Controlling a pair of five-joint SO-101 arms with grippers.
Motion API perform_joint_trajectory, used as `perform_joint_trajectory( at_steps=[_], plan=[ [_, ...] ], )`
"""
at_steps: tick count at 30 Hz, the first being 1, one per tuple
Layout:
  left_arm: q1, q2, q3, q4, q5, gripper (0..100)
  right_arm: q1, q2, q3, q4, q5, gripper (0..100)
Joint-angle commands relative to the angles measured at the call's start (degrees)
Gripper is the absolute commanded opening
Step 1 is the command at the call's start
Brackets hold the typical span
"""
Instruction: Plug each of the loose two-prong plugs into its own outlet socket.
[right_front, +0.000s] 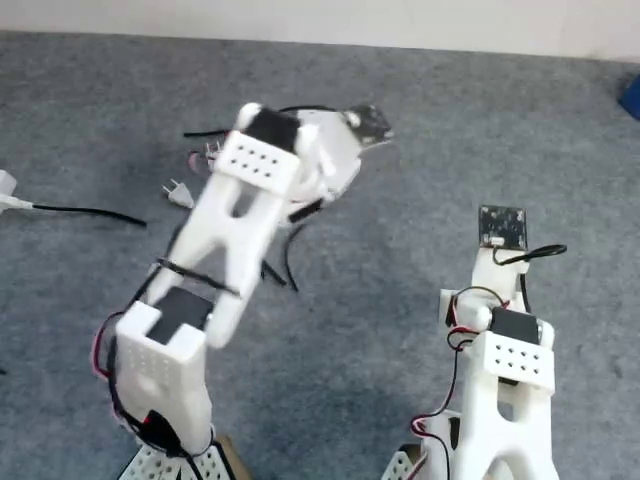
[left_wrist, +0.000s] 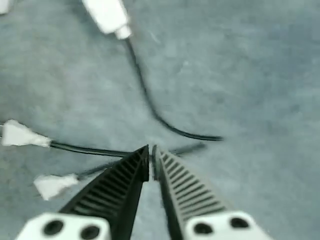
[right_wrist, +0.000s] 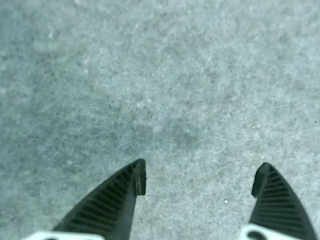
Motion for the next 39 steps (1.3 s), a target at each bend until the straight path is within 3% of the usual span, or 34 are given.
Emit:
perform_joint_trajectory(
  at_steps=[1, 4, 8, 12, 15, 20, 26, 31, 39],
  plan=[
    [-5.05, -2.07, 3.91, -18.46, 2.20, 17, -1.27, -0.04, -1.36, 0.40, -0.09, 33.1],
    [-4.18, 3.30, 3.56, -28.22, 3.78, 25, -1.80, -0.04, -1.27, 0.40, -0.09, 33.1],
    [-3.12, 13.85, -1.01, -39.38, 3.87, 21, -2.07, -0.04, -1.19, 0.40, -0.09, 33.1],
    [-3.21, 26.86, -13.58, -41.49, 3.78, 18, -3.21, -0.13, -0.92, 0.48, 0.00, 33.1],
    [-3.21, 35.74, -25.01, -37.71, 3.78, 18, -3.38, -0.13, -0.92, 0.48, 0.00, 33.1],
    [-0.84, 43.91, -46.90, -22.15, 3.87, 18, -3.38, -0.13, -0.92, 0.48, 0.00, 33.1],
    [6.81, 50.15, -63.34, -8.53, 5.89, 18, -3.56, -0.13, -0.92, 0.48, 0.00, 33.1],
    [9.27, 53.67, -67.38, -7.47, 6.42, 18, -3.56, -0.13, -0.92, 0.48, 0.00, 33.1],
    [6.37, 52.09, -69.14, -7.56, 6.33, 18, -3.65, -0.13, -0.92, 0.48, 0.00, 33.1]
  ],
)
